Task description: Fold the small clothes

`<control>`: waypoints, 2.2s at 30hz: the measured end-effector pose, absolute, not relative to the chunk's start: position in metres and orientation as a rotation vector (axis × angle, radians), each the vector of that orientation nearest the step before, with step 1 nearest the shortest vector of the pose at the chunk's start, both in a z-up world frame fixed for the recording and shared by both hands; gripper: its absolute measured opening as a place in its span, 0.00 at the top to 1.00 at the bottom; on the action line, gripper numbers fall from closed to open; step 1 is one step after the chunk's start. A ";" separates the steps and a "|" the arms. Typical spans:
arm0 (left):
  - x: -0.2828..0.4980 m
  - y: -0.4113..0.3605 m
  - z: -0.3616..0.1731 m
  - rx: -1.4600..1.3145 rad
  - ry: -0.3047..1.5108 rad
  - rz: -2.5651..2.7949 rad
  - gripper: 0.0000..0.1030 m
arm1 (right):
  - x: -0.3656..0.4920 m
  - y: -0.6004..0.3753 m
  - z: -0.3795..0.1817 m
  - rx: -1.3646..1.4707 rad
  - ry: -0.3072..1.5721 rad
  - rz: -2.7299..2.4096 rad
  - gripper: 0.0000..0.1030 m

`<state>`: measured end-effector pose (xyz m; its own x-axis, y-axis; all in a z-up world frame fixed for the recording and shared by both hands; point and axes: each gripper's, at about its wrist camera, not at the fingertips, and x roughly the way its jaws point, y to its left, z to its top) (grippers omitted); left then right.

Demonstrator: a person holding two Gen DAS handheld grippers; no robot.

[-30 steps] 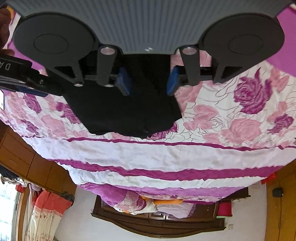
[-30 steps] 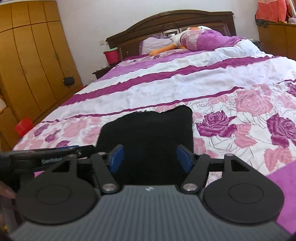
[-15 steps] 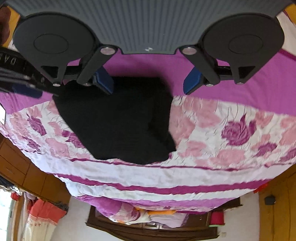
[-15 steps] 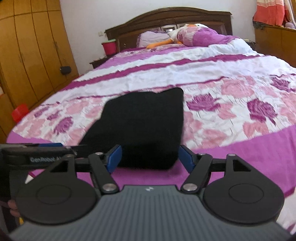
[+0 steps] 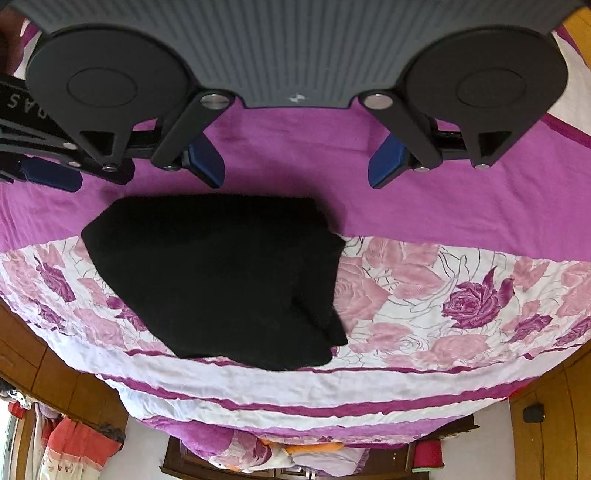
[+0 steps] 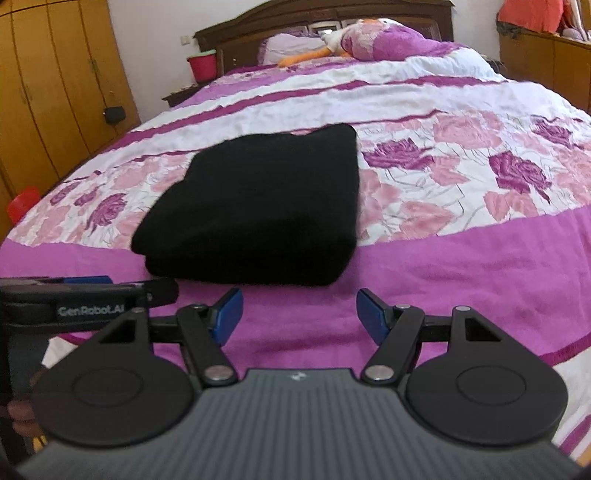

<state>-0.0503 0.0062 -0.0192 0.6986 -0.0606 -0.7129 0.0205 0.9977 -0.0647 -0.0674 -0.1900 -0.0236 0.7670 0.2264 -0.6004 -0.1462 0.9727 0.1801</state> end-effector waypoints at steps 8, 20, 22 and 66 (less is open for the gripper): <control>-0.049 0.005 -0.022 -0.044 0.800 -0.040 0.15 | -0.067 -0.190 -0.028 0.132 0.692 0.184 0.32; -0.049 0.001 -0.023 -0.026 0.780 -0.035 0.15 | -0.065 -0.184 -0.028 0.117 0.703 0.193 0.32; -0.049 -0.001 -0.024 -0.020 0.781 -0.042 0.15 | -0.066 -0.184 -0.029 0.111 0.698 0.191 0.32; -0.045 -0.018 -0.023 0.043 0.782 -0.053 0.15 | -0.067 -0.194 -0.028 0.121 0.692 0.174 0.32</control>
